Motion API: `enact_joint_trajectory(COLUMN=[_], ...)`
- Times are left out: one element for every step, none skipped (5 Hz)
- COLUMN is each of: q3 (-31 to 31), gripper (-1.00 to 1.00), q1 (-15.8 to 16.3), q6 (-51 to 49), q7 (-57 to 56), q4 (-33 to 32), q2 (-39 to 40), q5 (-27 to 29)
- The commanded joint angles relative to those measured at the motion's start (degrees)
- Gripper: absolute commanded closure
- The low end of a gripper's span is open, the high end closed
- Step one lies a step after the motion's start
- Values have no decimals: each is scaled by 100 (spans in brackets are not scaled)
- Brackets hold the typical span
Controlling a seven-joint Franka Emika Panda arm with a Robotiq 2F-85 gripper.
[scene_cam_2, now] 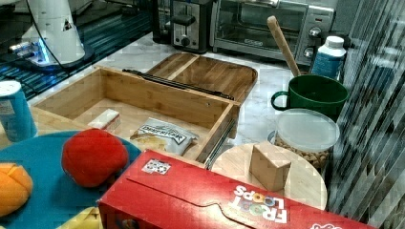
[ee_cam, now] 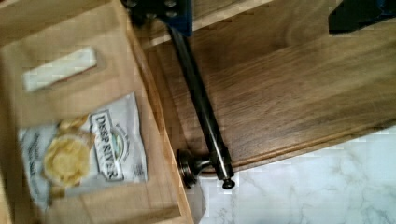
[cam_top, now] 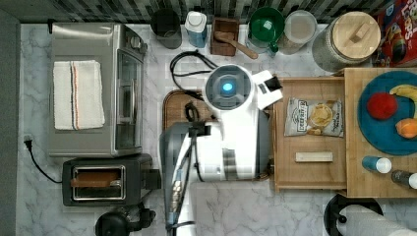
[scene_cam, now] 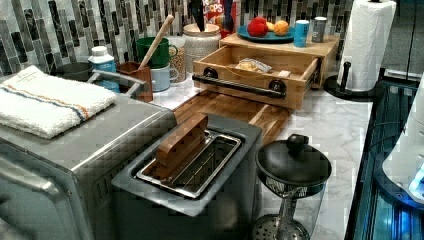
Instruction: Close the drawer.
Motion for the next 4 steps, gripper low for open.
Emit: enact_joint_trajectory(q3=[170, 143, 74, 10], gripper=[100, 100, 100, 100], q1=[391, 297, 193, 151], q6=[739, 1001, 1335, 1176], q7=[-1037, -1234, -1434, -1614], q4=[-586, -731, -889, -828], q2=[-34, 128, 346, 547], q5=[15, -108, -159, -151])
